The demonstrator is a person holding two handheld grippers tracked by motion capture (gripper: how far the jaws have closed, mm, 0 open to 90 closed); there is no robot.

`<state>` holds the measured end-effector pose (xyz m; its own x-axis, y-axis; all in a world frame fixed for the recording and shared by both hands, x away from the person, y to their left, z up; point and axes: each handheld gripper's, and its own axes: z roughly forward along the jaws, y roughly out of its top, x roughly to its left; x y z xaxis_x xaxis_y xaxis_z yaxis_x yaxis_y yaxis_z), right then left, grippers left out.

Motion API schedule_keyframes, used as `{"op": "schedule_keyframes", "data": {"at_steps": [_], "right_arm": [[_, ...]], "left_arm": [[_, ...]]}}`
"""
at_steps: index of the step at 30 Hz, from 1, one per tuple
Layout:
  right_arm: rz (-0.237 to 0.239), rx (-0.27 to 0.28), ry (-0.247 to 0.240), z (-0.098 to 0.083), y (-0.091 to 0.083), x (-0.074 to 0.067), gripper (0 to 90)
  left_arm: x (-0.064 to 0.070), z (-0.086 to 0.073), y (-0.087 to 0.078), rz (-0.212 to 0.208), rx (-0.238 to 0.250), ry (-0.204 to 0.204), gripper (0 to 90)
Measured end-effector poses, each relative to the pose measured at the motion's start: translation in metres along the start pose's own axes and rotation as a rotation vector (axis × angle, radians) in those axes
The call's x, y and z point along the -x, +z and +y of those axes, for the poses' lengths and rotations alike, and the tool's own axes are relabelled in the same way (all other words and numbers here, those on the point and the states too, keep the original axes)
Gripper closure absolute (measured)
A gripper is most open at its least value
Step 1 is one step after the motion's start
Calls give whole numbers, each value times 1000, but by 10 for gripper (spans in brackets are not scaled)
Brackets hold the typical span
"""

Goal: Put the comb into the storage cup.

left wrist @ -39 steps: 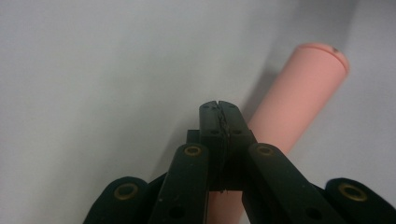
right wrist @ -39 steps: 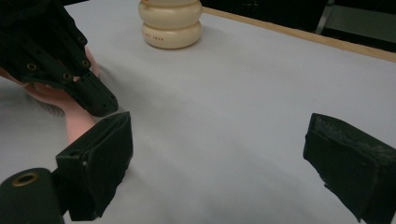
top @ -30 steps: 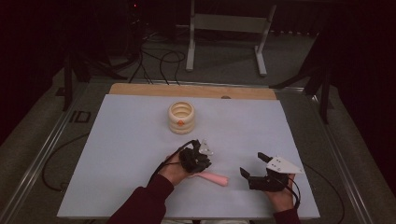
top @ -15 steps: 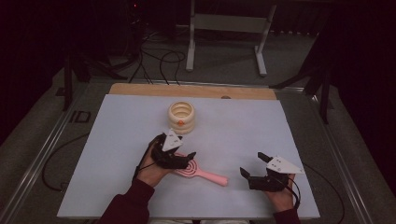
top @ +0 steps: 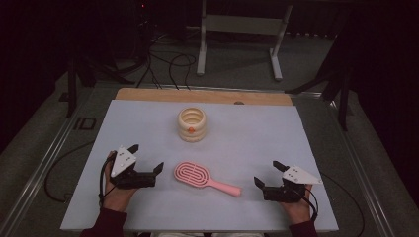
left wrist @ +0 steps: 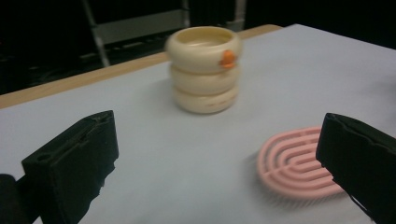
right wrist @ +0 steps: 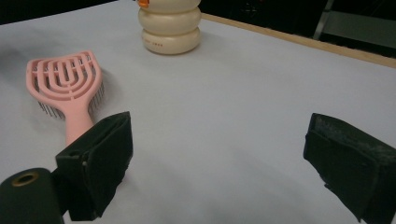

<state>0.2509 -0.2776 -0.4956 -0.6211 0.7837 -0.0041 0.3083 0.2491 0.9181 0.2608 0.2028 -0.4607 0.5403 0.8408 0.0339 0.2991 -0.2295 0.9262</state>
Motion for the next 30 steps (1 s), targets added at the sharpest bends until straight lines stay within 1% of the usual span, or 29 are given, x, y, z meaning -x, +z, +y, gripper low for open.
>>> {"op": "schedule_keyframes", "data": {"at_steps": [1,2,3,8,10,12,18,24,28,30], "right_arm": [[0,0,0,0,0,0,83],[0,0,2,0,0,0,83],[-8,5,0,0,-1,1,83],[-6,14,9,-1,-2,3,83],[-5,16,9,-1,-2,3,83],[-4,18,7,0,-3,3,83],[-2,19,0,0,-2,4,83],[-7,22,8,-1,-3,6,83],[-4,21,4,0,-2,4,83],[-6,24,3,0,-2,4,83]], "left_arm": [[0,0,0,0,0,0,0],[-6,-5,-7,9,16,-14,0],[-9,-7,-11,18,19,-17,0],[-18,-18,-26,52,57,-30,0],[-22,-22,-30,51,65,-48,0],[-24,-25,-33,48,66,-49,0],[-28,-28,-36,51,84,-62,0],[-32,-31,-35,63,72,-77,0],[-33,-31,-38,83,83,-87,0],[-34,-31,-38,90,81,-84,0]]}}
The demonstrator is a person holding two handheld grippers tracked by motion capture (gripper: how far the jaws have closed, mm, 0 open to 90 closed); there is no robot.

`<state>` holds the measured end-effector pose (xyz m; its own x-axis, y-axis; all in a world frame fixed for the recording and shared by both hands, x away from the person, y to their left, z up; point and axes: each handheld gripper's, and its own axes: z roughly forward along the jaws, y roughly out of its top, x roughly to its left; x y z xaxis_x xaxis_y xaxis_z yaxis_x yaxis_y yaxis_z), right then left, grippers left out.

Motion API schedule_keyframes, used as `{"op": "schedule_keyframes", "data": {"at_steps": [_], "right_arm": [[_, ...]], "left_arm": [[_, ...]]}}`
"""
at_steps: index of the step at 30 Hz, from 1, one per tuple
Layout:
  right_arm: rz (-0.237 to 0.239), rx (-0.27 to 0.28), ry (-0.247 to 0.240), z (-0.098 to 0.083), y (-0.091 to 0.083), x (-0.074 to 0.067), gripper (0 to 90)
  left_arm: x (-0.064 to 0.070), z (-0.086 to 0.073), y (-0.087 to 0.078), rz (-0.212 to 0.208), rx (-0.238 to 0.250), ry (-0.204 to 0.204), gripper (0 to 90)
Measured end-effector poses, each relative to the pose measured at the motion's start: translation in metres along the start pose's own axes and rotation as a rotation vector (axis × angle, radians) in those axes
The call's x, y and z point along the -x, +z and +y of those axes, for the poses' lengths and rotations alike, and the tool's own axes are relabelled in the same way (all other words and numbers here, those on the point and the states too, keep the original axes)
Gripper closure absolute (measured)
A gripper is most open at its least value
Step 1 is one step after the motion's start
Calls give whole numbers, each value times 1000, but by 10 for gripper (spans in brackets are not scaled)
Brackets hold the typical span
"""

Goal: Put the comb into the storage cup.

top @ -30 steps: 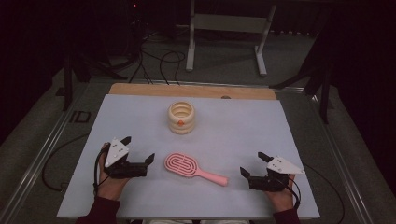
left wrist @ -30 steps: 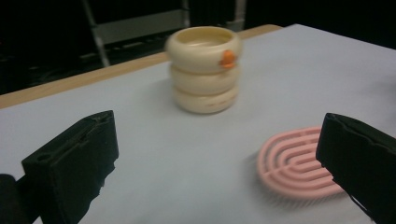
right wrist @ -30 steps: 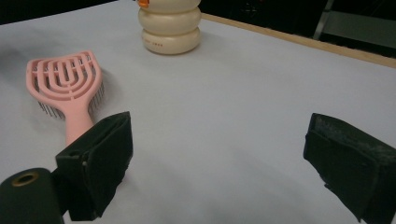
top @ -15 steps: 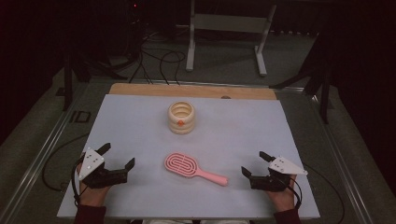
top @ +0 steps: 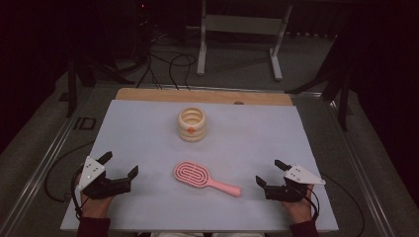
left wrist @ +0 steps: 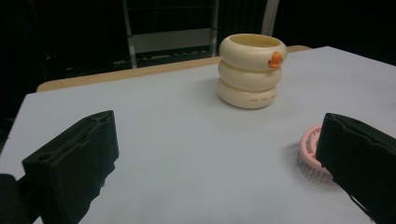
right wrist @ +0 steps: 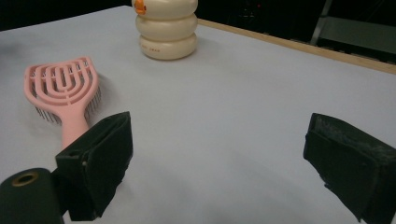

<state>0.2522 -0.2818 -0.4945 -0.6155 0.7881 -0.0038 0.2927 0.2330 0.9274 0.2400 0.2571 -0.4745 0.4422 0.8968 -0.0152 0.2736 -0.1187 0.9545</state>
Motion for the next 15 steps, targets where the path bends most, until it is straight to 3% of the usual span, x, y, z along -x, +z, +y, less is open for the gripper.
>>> {"op": "schedule_keyframes", "data": {"at_steps": [6,15], "right_arm": [[14,-15,-1,5,3,0,83],[79,-45,6,21,17,-1,82]], "left_arm": [[0,0,-1,20,8,-1,0],[-1,0,-1,26,2,-13,0]]}}
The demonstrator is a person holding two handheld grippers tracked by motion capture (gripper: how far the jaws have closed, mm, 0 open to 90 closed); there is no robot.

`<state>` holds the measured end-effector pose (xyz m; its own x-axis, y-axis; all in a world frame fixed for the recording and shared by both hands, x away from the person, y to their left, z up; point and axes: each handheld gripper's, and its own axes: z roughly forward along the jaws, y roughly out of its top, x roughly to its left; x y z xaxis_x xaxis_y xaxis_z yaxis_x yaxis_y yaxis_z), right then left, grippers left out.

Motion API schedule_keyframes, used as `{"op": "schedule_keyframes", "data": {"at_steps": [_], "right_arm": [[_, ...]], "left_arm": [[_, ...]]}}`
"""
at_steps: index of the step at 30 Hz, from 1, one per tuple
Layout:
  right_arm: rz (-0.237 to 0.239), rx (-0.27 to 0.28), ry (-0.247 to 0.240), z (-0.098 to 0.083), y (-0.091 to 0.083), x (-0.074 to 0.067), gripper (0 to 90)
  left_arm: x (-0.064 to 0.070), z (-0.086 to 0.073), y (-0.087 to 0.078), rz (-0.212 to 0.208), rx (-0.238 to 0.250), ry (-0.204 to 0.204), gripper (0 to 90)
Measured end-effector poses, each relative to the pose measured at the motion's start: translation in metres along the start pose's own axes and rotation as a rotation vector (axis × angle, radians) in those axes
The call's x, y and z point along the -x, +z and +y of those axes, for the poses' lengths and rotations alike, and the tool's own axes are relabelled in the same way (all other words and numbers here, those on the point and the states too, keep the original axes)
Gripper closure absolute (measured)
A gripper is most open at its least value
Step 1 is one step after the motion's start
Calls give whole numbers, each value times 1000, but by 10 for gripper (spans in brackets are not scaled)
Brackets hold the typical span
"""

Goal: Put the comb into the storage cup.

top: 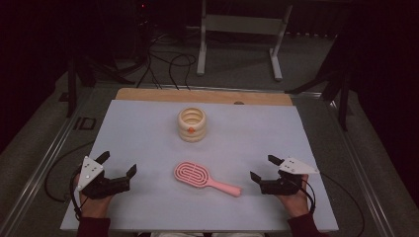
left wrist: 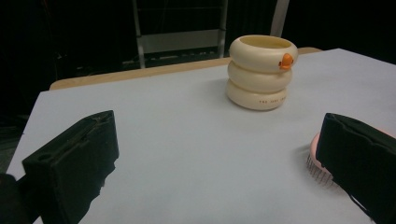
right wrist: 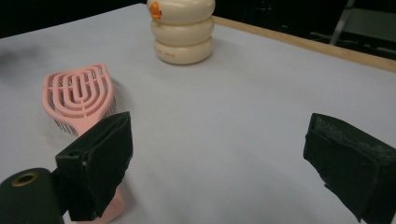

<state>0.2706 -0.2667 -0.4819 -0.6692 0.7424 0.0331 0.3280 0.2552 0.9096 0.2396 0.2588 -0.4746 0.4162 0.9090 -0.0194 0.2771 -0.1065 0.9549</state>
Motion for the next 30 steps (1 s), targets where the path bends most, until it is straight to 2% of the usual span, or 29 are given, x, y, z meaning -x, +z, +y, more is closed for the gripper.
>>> {"op": "schedule_keyframes", "data": {"at_steps": [4,9,12,15,18,20,25,27,30], "right_arm": [[14,-2,7,3,4,-1,82],[64,-8,22,15,14,-3,79],[95,-28,15,24,23,-4,77],[104,-31,0,28,27,-6,77],[120,-61,-3,35,35,-10,76],[133,-103,-17,40,45,-16,76],[145,-133,-36,45,54,-22,76],[162,-172,-51,51,65,-29,76],[167,-182,-53,52,68,-30,76]], "left_arm": [[0,0,0,0,1,-4,0],[1,0,0,6,-4,3,0],[1,0,1,8,-8,2,0],[1,-1,1,7,-12,5,0],[2,-1,2,9,-17,4,2],[2,-1,2,6,-20,6,3],[2,-1,2,7,-16,3,6],[2,-1,2,8,-16,1,7],[2,-1,1,7,-15,1,7]]}}
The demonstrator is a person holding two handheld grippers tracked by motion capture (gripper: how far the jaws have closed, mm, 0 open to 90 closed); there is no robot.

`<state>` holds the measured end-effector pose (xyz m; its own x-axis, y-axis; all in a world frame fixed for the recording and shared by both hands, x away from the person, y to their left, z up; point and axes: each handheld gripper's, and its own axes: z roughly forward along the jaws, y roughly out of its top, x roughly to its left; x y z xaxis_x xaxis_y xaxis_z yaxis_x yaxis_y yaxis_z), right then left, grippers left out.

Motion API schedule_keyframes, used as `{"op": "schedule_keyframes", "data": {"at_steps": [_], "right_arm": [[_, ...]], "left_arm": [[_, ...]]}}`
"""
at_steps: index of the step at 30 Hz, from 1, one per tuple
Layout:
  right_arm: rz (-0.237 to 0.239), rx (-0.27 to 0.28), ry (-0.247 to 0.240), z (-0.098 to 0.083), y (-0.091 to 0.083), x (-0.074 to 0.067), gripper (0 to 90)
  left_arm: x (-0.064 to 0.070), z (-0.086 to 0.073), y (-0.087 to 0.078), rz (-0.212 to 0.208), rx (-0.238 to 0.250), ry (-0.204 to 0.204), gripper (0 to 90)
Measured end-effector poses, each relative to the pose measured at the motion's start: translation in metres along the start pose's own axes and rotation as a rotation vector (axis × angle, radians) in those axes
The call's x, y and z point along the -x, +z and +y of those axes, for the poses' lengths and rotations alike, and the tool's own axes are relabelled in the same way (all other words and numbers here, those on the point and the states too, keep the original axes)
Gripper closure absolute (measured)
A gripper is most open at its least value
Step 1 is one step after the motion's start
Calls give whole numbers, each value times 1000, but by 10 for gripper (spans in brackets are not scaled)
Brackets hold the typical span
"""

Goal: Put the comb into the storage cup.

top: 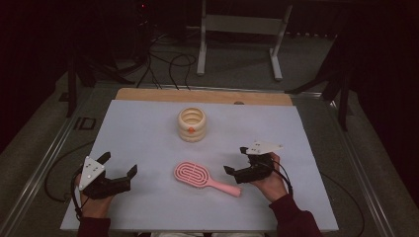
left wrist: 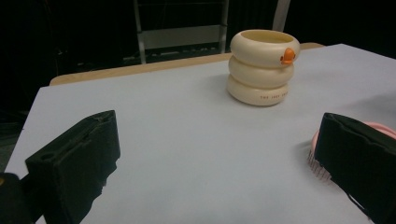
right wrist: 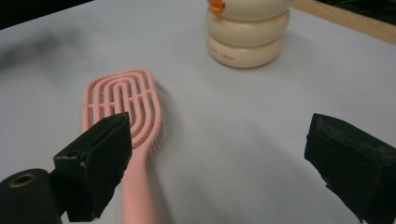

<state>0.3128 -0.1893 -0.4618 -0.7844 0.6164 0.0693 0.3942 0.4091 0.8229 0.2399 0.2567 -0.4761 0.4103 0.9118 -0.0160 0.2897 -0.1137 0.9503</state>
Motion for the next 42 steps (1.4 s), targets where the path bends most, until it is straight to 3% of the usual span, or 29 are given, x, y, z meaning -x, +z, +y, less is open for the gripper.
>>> {"op": "schedule_keyframes", "data": {"at_steps": [13,18,28,42], "right_arm": [[50,-142,-20,18,26,-7,76],[65,-229,-67,26,39,-15,77],[77,-344,-169,31,59,-29,96],[116,-488,-259,23,75,-41,165]], "left_arm": [[0,0,0,-4,-1,-5,7],[0,0,0,-1,-1,-3,7],[1,0,0,-1,-4,-1,7],[1,-1,1,-2,-14,2,6]]}}
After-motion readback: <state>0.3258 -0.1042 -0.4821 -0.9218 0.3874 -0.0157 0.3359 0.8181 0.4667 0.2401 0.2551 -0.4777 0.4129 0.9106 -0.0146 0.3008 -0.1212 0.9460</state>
